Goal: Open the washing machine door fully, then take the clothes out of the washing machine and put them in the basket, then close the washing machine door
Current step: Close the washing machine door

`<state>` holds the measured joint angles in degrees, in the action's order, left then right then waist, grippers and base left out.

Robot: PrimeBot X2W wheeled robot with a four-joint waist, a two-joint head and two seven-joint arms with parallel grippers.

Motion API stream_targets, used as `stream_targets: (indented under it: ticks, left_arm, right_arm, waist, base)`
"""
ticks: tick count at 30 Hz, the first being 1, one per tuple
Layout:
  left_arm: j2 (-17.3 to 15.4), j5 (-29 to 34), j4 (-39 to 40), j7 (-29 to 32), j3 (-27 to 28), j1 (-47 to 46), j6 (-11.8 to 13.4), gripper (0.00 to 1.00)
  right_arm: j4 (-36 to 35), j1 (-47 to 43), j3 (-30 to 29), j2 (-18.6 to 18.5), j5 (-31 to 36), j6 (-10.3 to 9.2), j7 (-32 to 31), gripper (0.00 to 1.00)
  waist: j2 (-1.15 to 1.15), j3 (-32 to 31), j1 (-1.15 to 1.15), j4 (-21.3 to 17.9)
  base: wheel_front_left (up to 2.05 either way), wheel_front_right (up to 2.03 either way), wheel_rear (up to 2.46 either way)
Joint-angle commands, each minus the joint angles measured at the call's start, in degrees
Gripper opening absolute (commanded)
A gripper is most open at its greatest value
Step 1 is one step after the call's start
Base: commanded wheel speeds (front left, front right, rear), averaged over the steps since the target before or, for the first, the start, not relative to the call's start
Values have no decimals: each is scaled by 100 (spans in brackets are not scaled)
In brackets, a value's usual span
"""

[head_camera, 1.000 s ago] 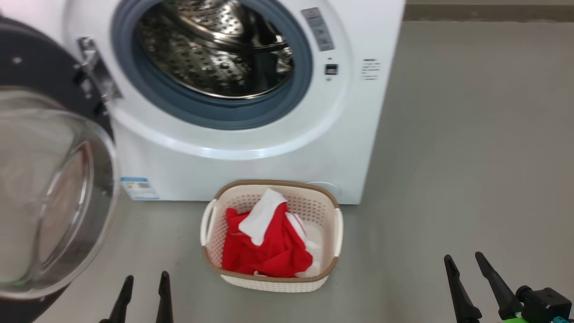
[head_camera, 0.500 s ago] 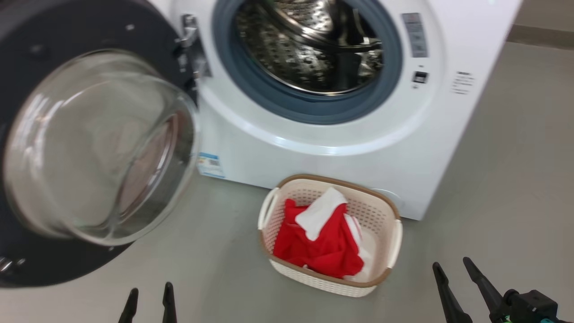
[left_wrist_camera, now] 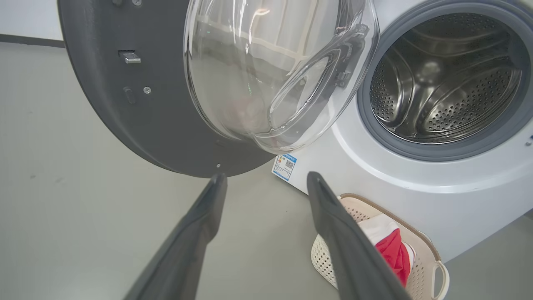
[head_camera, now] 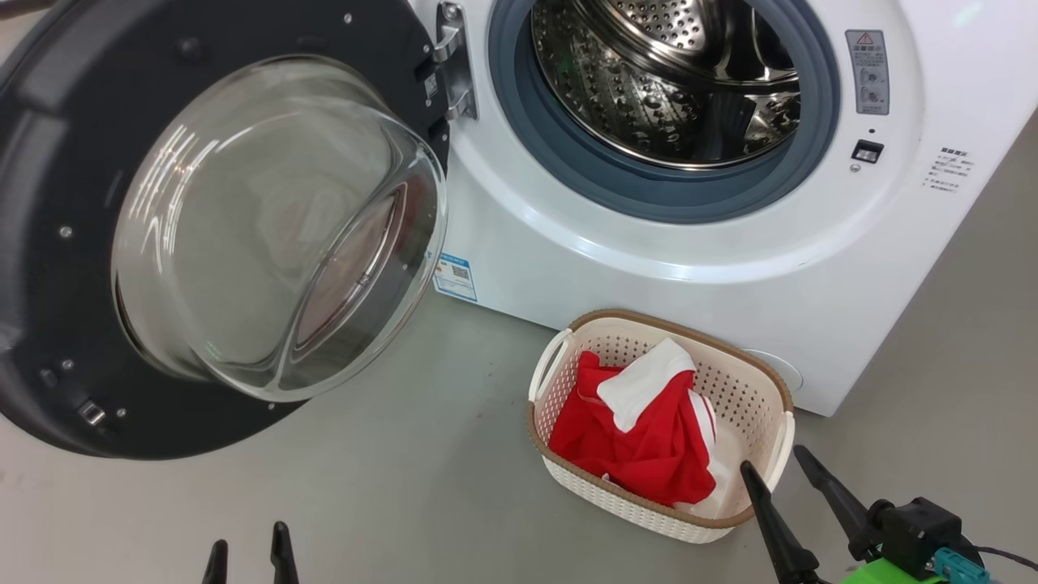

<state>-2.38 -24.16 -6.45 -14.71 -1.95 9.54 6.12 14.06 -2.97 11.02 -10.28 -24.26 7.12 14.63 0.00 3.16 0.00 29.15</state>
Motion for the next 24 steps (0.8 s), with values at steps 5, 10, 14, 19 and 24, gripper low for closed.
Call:
stream_targets:
  ticks: [5, 10, 14, 19, 24]
  left_arm:
    - [-50, -88, 202, -29, 188, -6, 103, 100]
    - [-50, -116, 271, -29, 229, -71, 59, 17]
    - [-50, -104, 528, -29, 433, -241, -3, 0]
    - [-50, 278, 1366, -29, 1220, -822, -261, 0]
    - [-53, 849, 2056, -29, 2144, -1683, -783, 0]
  right_arm:
    - [-68, 243, 222, -107, -73, 36, 37, 100]
    - [-59, 233, 236, -92, -96, 36, 37, 100]
    - [-62, 221, 223, -61, -89, 36, 37, 100]
    - [-88, 149, 121, 9, -71, 36, 37, 100]
    - [-105, 36, 45, 83, -47, 36, 37, 100]
  waist:
    - [0, 11, 0, 20]
    - [0, -15, 0, 10]
    - [0, -14, 0, 3]
    - [0, 1, 0, -10]
    - [0, 12, 0, -23]
  base:
    - [0, 0, 0]
    - [0, 0, 0]
    - [0, 0, 0]
    - [0, 0, 0]
    - [0, 0, 0]
